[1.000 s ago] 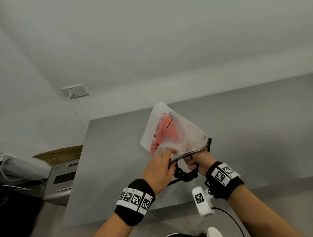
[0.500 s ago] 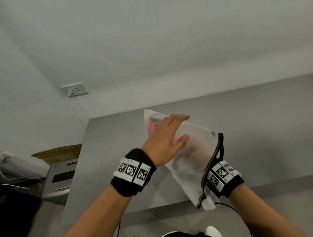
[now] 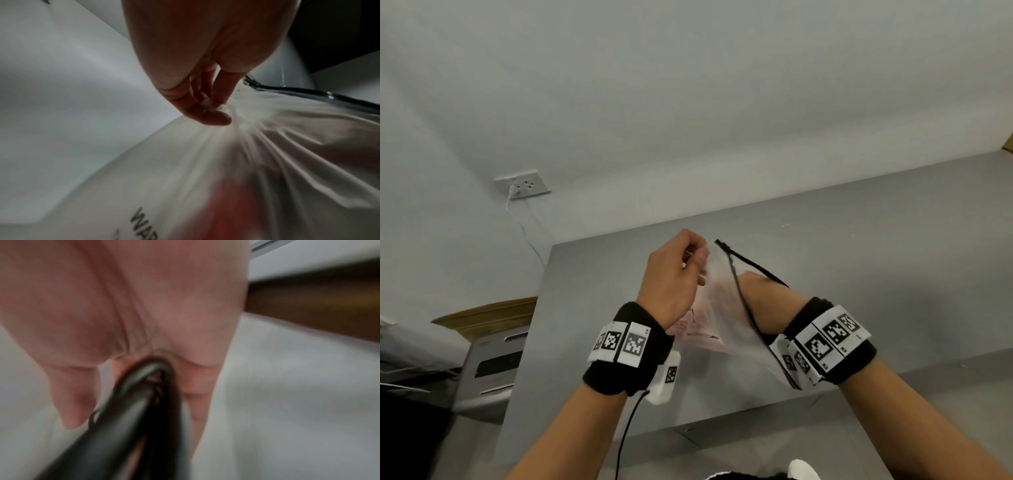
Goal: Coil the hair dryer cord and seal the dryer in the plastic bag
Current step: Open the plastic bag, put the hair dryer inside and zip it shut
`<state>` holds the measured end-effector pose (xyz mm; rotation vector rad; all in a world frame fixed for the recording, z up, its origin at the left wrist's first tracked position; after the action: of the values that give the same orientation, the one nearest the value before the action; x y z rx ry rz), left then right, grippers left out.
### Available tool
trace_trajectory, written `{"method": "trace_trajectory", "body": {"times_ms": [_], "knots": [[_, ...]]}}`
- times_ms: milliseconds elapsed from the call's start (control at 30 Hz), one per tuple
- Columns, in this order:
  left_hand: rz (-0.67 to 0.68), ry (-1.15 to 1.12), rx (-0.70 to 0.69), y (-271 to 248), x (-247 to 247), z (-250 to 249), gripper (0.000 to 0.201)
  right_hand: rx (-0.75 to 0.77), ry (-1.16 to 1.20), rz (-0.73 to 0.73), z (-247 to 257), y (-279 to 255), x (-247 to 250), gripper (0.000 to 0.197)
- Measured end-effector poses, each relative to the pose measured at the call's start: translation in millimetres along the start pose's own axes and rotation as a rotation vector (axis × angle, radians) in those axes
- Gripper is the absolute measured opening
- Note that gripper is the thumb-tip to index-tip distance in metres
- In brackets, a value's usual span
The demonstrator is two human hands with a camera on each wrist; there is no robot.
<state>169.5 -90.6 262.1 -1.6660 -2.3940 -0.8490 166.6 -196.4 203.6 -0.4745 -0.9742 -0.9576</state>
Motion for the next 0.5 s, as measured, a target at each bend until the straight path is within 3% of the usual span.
{"method": "trace_trajectory", "body": {"times_ms": [67, 167, 233, 367, 500], "knots": [[-0.070, -0.008, 0.065, -1.1, 13.9, 22.1, 0.013, -0.036, -0.017, -0.088, -4.8, 0.2, 17.0, 0.026], [-0.195, -0.060, 0.241, -1.1, 38.2, 65.5, 0.012, 0.033, 0.058, -0.142, 0.4, -3.1, 29.9, 0.053], [-0.252, -0.086, 0.319, -1.2, 51.8, 86.0, 0.009, 0.031, 0.030, -0.082, -2.5, -6.1, 25.9, 0.068], [-0.346, -0.094, 0.408, -0.9, 75.8, 110.7, 0.012, 0.053, -0.104, -0.046, -7.0, -21.8, 21.3, 0.050], [-0.345, -0.100, 0.424, -2.6, 85.3, 121.2, 0.010, 0.039, -0.264, -0.158, -15.3, -21.1, 22.9, 0.036]]}}
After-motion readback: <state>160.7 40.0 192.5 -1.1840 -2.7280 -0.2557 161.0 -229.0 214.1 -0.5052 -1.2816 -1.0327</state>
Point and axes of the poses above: each hand's wrist, its own y-axis towards the middle knuckle, its own x-axis out of the back of the hand, z = x × y, the point moved 9 cm from there along y, towards the middle knuckle, and after that the axes turned 15 degrees about -z, right-handed, at the moved point
